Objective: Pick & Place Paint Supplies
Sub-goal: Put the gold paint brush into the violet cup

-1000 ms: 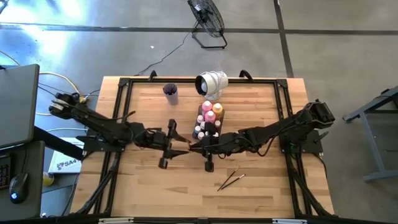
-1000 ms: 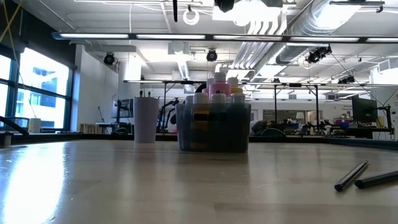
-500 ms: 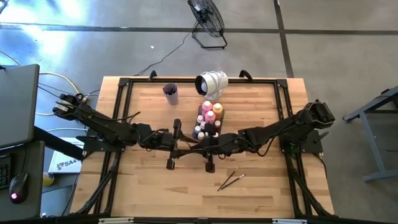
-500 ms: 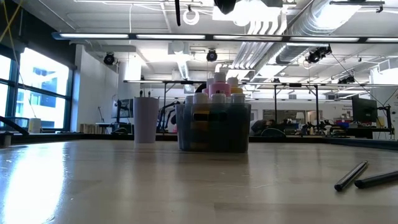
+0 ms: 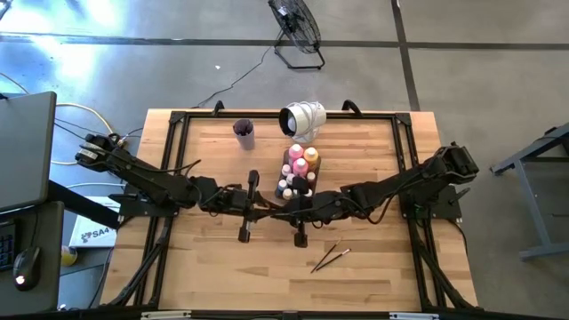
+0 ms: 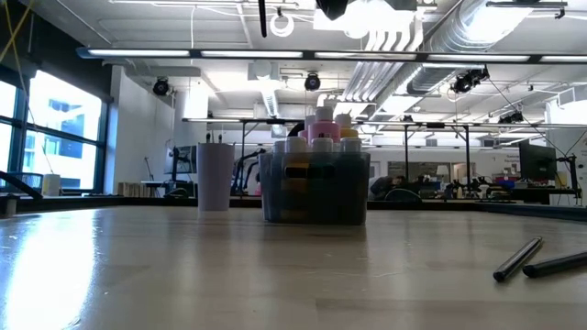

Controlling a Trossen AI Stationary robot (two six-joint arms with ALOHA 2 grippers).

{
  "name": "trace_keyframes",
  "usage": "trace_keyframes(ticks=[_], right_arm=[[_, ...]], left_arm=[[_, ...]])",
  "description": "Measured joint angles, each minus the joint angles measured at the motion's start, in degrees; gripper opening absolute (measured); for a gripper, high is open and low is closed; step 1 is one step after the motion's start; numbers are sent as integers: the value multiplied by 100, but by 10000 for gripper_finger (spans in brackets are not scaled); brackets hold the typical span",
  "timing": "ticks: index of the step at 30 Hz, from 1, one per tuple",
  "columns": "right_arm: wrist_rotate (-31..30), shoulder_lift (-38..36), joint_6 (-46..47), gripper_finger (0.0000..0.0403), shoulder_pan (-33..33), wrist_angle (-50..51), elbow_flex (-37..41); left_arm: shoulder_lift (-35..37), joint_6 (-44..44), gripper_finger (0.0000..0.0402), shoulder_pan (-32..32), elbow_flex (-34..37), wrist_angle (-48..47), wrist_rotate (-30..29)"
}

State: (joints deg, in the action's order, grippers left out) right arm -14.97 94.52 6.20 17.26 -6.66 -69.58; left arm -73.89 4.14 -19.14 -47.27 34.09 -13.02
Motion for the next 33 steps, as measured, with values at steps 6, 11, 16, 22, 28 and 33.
trace_keyframes(ticks=[6,11,16,22,28,33], right_arm=[[12,2,-2,52,-2,-32,0],[16,2,-33,80,0,-113,0],[33,3,-220,109,41,-128,0],[-191,-36,-373,151,129,22,0],[-400,-314,-222,164,216,740,0],[-267,-398,131,159,313,1175,2]], left_arm=[[0,19,10,0,0,-4,-4],[0,65,10,0,0,-37,-22],[29,208,10,0,0,-208,-84],[365,466,10,2,0,-741,-485],[1133,338,10,0,-2,-1826,-730],[1770,168,10,0,2,-2988,-1285]])
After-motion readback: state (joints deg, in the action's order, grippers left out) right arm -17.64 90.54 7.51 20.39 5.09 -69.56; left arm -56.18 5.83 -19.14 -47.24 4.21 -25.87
